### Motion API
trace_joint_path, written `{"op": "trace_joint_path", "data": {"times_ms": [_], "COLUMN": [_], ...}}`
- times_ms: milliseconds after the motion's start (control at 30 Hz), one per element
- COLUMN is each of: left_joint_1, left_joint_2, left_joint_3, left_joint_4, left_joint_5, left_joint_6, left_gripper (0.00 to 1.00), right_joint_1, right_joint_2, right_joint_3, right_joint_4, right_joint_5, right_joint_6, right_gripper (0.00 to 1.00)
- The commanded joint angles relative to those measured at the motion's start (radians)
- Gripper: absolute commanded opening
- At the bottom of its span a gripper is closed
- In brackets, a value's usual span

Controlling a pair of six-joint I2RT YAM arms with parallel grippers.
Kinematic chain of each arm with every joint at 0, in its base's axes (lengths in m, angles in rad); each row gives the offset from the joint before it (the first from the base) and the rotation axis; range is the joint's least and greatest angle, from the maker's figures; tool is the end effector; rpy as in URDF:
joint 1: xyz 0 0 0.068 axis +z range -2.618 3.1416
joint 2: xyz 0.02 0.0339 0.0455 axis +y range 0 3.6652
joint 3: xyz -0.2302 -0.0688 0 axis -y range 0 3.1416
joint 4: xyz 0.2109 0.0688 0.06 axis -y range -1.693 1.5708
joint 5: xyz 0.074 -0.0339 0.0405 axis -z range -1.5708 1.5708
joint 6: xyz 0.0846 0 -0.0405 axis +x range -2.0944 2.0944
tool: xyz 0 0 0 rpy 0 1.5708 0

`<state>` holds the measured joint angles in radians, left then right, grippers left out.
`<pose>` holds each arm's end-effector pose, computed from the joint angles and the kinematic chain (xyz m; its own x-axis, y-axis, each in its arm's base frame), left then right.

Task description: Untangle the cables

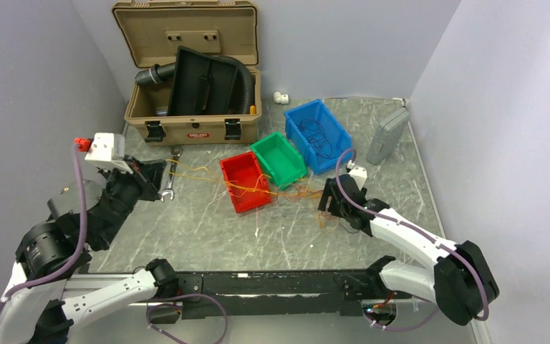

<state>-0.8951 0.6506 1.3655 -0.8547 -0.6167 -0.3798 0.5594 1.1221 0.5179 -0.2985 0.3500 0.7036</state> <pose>0.0997 -0.0462 0.4166 -0.1841 -0.2538 -0.9496 0.2262 0.9292 -0.2923 0.2043 0.0937 0.1300 -0.7134 0.2704 -0.6465 0.1876 0.9626 0.1955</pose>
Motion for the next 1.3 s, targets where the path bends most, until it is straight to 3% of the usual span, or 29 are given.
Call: {"op": "trace_joint_path", "data": {"times_ms": [0, 167, 333, 567, 833, 967, 1167, 1200, 1267], "left_joint_1": [0.004, 0.005, 0.005, 0.005, 0.005, 0.005, 0.005, 0.005, 0.005], "left_joint_2": [-0.039, -0.079, -0.043, -0.023, 0.007, 0.010, 0.000, -0.003, -0.012], "left_joint_3": [0.016, -0.016, -0.002, -0.033, -0.048, -0.055, -0.060, -0.054, -0.044], "left_joint_4": [0.023, 0.150, 0.160, 0.234, 0.251, 0.245, 0.228, 0.220, 0.203], "left_joint_5": [-0.038, 0.177, 0.281, 0.384, 0.410, 0.414, 0.405, 0.393, 0.364], "left_joint_6": [0.004, 0.018, 0.014, 0.017, 0.018, 0.007, -0.008, -0.010, -0.009], "left_gripper": [0.00, 0.00, 0.00, 0.00, 0.00, 0.00, 0.00, 0.00, 0.00], "right_joint_1": [-0.022, -0.022, -0.022, -0.011, 0.244, 0.291, 0.298, 0.297, 0.294], "right_joint_2": [-0.072, -0.168, -0.224, -0.241, -0.018, 0.137, 0.290, 0.302, 0.305], "right_joint_3": [0.035, 0.039, 0.076, 0.082, 0.158, 0.206, 0.219, 0.216, 0.202], "right_joint_4": [-0.037, 0.020, 0.000, 0.131, 0.241, 0.291, 0.336, 0.325, 0.271], "right_joint_5": [0.034, -0.049, -0.100, -0.508, -0.403, -0.372, -0.267, -0.238, -0.144], "right_joint_6": [-0.027, -0.133, -0.187, -0.344, -0.416, -0.417, -0.351, -0.330, -0.275], "right_gripper": [0.79, 0.84, 0.86, 0.87, 0.90, 0.89, 0.79, 0.74, 0.52]}}
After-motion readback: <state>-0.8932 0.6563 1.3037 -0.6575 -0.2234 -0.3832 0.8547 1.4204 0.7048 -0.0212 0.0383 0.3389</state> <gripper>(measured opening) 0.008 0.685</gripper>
